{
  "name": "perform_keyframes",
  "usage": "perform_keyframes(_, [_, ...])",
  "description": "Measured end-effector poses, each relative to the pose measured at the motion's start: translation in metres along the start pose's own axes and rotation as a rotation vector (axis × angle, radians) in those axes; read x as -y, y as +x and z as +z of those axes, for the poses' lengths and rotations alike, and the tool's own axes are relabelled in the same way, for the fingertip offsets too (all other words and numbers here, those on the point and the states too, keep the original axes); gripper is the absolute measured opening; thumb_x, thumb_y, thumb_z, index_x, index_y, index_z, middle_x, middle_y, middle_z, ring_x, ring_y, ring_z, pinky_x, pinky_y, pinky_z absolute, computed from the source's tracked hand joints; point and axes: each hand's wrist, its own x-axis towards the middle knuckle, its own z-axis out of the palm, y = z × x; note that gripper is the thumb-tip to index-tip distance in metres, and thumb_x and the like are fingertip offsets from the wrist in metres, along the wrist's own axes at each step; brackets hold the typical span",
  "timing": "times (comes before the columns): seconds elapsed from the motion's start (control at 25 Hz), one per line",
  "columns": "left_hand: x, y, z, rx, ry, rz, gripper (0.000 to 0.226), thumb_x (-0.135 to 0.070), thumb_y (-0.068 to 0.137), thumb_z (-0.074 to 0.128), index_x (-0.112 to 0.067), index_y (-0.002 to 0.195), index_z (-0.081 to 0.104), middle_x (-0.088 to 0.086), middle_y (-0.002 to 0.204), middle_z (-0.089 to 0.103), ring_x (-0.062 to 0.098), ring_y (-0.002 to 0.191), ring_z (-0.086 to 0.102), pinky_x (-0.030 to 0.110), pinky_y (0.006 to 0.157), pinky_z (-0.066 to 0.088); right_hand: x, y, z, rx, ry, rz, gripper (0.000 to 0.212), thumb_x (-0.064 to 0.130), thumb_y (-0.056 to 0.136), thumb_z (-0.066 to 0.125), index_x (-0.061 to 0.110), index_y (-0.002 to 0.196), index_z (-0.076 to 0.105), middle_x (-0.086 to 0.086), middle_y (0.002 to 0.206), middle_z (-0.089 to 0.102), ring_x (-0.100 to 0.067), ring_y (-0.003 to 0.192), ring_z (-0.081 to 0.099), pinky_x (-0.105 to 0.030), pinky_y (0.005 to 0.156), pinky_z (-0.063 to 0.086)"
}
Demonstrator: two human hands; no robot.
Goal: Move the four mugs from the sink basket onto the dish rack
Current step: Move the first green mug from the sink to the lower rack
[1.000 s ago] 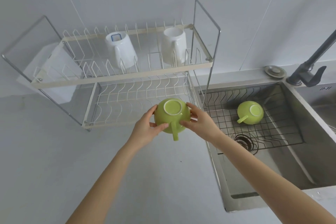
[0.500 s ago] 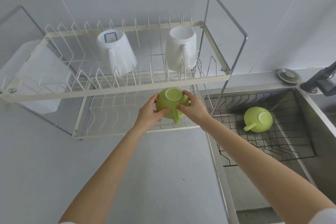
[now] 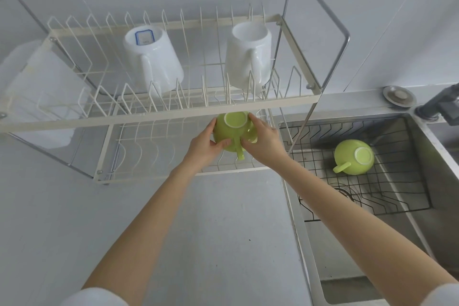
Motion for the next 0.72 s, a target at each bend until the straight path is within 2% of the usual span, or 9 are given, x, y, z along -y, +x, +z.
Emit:
perform_keyframes(0.12, [-0.003, 0.005, 0.000, 0.022, 0.026, 0.022, 0.071, -0.032, 0.085, 0.058, -0.022, 0.143, 0.018, 0.004, 0.142, 0.043, 0.019, 0.091, 0.052, 0.017, 0.075, 0.031, -0.005, 0.001, 0.002, -0.003, 0.001, -0.010, 0.073, 0.020, 0.085, 0.060, 0.017, 0.146, 0.019, -0.010, 0.146, 0.034, -0.032, 0.132, 0.032, -0.038, 0.109, 0.028])
perform_keyframes(0.36, [-0.009, 0.010, 0.004, 0.044, 0.036, 0.038, 0.072, -0.033, 0.085, 0.057, -0.022, 0.144, 0.017, 0.004, 0.146, 0.039, 0.020, 0.087, 0.053, 0.024, 0.082, 0.036, -0.007, 0.005, -0.007, -0.024, 0.037, -0.013, 0.072, 0.013, 0.086, 0.059, 0.016, 0.146, 0.019, -0.011, 0.144, 0.035, -0.028, 0.129, 0.038, -0.034, 0.105, 0.032])
perform_keyframes(0.56, [-0.015, 0.007, 0.002, 0.049, 0.065, 0.061, 0.074, -0.031, 0.086, 0.056, -0.020, 0.143, 0.012, 0.006, 0.147, 0.036, 0.021, 0.085, 0.054, 0.024, 0.080, 0.036, -0.007, 0.005, -0.007, -0.023, 0.045, -0.006, 0.072, 0.015, 0.086, 0.059, 0.018, 0.146, 0.018, -0.010, 0.145, 0.034, -0.029, 0.131, 0.036, -0.036, 0.107, 0.031])
perform_keyframes(0.72, [-0.014, 0.000, -0.001, 0.039, 0.217, 0.062, 0.081, -0.029, 0.085, 0.057, -0.013, 0.144, 0.004, 0.016, 0.148, 0.030, 0.031, 0.102, 0.059, 0.032, 0.091, 0.041, -0.008, -0.001, -0.004, -0.033, 0.023, 0.024, 0.069, 0.012, 0.088, 0.053, 0.015, 0.146, 0.016, -0.010, 0.153, 0.024, -0.030, 0.139, 0.028, -0.039, 0.112, 0.027])
